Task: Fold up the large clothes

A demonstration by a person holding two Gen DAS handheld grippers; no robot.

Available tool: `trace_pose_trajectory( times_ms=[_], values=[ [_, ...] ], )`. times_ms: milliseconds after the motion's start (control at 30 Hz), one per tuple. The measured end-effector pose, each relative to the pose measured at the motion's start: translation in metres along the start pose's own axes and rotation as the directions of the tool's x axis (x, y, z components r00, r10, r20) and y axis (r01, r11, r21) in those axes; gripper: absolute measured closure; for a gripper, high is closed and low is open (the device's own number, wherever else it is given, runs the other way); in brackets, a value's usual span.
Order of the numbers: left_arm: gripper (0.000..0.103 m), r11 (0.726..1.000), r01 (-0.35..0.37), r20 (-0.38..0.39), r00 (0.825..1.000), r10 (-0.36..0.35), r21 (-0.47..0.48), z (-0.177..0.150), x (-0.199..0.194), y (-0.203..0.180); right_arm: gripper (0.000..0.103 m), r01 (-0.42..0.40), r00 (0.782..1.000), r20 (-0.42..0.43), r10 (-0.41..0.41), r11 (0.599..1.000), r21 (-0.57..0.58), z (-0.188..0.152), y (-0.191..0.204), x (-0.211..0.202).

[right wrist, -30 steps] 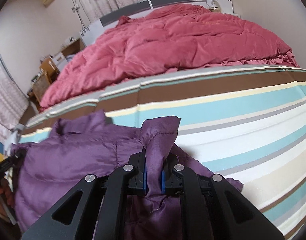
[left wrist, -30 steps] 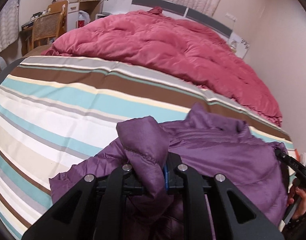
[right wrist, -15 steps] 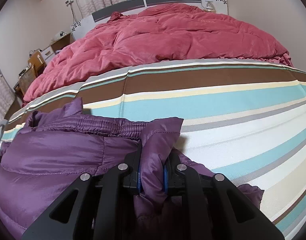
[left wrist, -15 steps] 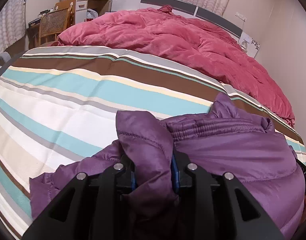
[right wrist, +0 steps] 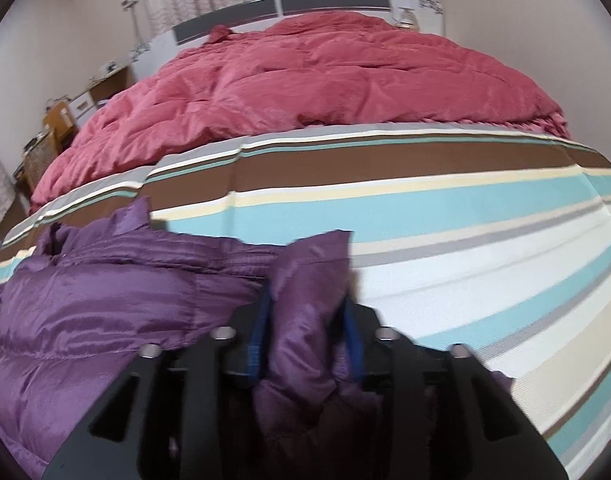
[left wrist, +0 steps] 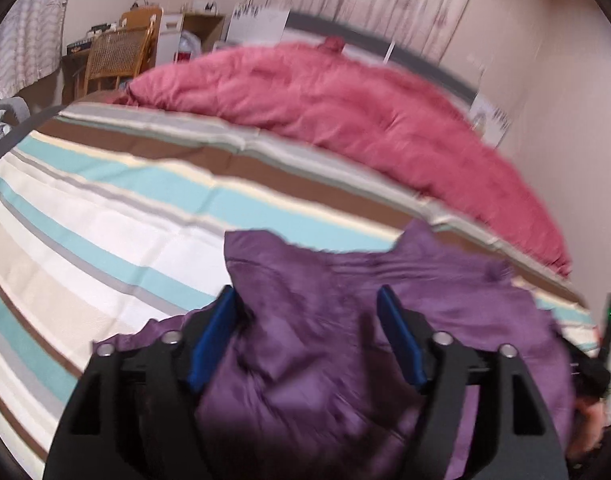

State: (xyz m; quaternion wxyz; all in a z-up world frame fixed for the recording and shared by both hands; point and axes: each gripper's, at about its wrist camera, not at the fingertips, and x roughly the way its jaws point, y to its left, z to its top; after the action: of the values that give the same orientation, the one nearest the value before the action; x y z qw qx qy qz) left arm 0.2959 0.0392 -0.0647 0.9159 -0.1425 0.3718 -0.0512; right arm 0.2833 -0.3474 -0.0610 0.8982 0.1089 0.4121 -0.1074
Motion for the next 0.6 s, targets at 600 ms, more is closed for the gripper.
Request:
trace_pose_trajectory(
  times_ms=[600],
  values=[
    [0.033,0.958,-0.086,0.043,0.996,0.078,0.273,-0.018,-0.028,-0.126,0.042,-0.118,0.988,0.08,0.134,0.976,-0.183,-0.013,0.092,-0.076]
  ],
)
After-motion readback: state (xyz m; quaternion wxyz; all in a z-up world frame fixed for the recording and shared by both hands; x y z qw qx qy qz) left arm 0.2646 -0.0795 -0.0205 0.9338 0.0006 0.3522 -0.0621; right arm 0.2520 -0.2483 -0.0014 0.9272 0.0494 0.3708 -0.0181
